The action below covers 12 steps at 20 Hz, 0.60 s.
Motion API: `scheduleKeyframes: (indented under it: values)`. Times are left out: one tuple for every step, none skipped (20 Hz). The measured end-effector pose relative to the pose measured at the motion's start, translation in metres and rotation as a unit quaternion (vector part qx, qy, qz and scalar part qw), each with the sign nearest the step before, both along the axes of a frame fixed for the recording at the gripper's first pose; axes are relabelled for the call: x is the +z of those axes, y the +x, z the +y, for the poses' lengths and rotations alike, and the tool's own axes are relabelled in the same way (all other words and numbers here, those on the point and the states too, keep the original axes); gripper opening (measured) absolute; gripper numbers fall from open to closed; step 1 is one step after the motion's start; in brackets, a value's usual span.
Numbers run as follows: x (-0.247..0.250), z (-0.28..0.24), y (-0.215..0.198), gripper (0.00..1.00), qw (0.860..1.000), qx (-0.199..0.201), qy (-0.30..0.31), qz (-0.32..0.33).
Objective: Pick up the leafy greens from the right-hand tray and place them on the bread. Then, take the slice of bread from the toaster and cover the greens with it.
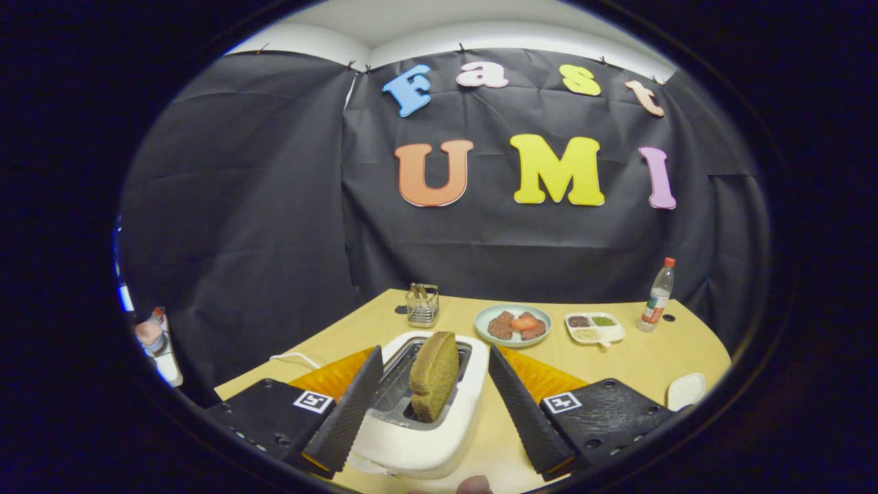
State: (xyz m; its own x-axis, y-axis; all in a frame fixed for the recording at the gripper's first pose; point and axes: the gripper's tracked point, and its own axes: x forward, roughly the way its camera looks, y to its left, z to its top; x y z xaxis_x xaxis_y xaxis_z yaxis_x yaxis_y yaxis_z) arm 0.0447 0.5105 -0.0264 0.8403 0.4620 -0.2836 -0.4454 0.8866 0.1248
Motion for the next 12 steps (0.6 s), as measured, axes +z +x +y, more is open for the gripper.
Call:
scheduleKeyframes:
  values:
    - [-0.005, 0.004, 0.006, 0.95, 1.0, -0.007, -0.002, 0.012]
    - [-0.01, 0.008, 0.01, 0.95, 1.0, -0.01, 0.0, 0.024]
    - [-0.016, 0.011, 0.013, 0.95, 0.999, -0.013, 0.0, 0.037]
    - [-0.021, 0.014, 0.016, 0.95, 0.999, -0.015, -0.004, 0.049]
    - [-0.025, 0.016, 0.02, 0.92, 0.998, -0.018, -0.006, 0.058]
    - [-0.031, 0.017, 0.024, 0.82, 0.998, -0.021, -0.009, 0.064]
    - [-0.033, 0.014, 0.026, 0.77, 0.997, -0.028, -0.012, 0.068]
    - [-0.039, 0.012, 0.03, 0.68, 0.996, -0.039, -0.014, 0.075]
    - [-0.043, 0.011, 0.031, 0.55, 0.995, -0.044, -0.011, 0.084]
    - [-0.045, 0.014, 0.034, 0.43, 0.995, -0.046, -0.003, 0.091]
    - [-0.043, 0.016, 0.033, 0.3, 0.994, -0.046, 0.001, 0.095]
    - [-0.04, 0.018, 0.034, 0.17, 0.995, -0.044, 0.004, 0.093]
